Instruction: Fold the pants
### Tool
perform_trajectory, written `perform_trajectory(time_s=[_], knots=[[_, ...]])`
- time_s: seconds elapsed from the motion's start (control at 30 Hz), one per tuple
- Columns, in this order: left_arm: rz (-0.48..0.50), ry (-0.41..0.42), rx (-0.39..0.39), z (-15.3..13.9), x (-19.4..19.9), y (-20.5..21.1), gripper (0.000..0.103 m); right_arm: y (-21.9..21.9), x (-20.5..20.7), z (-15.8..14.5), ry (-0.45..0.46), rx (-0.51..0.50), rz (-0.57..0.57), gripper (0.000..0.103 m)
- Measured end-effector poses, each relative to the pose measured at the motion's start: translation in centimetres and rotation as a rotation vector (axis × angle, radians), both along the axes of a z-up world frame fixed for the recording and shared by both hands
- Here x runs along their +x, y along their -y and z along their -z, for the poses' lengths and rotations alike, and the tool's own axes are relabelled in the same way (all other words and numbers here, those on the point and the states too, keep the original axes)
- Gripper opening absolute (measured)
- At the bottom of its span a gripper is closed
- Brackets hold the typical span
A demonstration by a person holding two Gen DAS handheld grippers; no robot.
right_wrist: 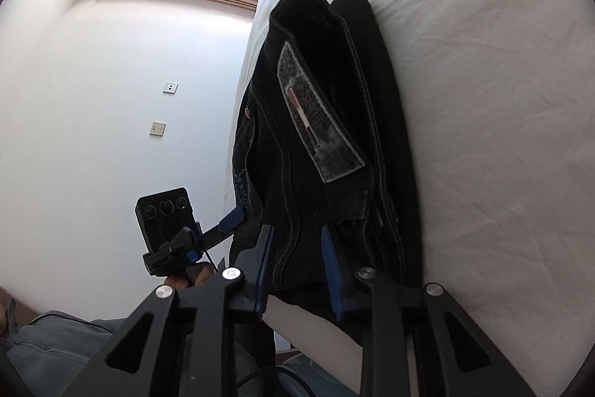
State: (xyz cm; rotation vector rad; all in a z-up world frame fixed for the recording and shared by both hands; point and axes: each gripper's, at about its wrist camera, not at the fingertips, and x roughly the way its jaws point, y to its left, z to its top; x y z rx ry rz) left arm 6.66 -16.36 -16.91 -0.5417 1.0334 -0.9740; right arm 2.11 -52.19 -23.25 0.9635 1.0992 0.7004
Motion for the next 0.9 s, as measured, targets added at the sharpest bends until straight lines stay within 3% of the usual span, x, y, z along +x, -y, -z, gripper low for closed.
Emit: perform_trajectory(time_s=[0.2, 0.37, 0.43, 0.53, 0.67, 0.73, 0.8, 0.9], knots=[[0.021, 0.022, 0.006, -0.1, -1.5, 0.5, 0.068, -1.1, -1.1, 0.0, -0.001, -0.022, -0.049, 0.028], [0.053, 0.066, 0.056, 0.2, -2.5, 1.9, 0.068, -2.4, -1.9, 0.6, -0.024, -0.065, -0.134, 0.028], [0.052, 0.062, 0.065, -0.4, -2.3, 2.0, 0.068, -2.0, -2.3, 0.5, -0.041, -0.131, -0.164, 0.029], [0.073, 0.068, 0.092, -1.2, -3.1, 2.2, 0.068, -1.5, -1.9, -1.6, -0.022, -0.205, -0.208, 0.037], [0.111, 0.101, 0.103, -2.8, -4.6, 1.9, 0.068, -2.6, 1.2, -6.3, 0.138, -0.169, -0.243, 0.055], [0.065, 0.093, 0.105, -3.0, -3.7, 1.5, 0.068, -3.2, 3.9, -7.6, 0.198, -0.156, -0.234, 0.062], [0.002, 0.071, 0.100, -3.2, -2.3, 0.7, 0.068, -3.6, 6.5, -7.9, 0.210, -0.174, -0.230, 0.062], [-0.137, 0.049, 0.170, -3.2, -0.1, -0.6, 0.068, -3.1, 9.8, -6.7, 0.136, -0.306, -0.110, 0.071]])
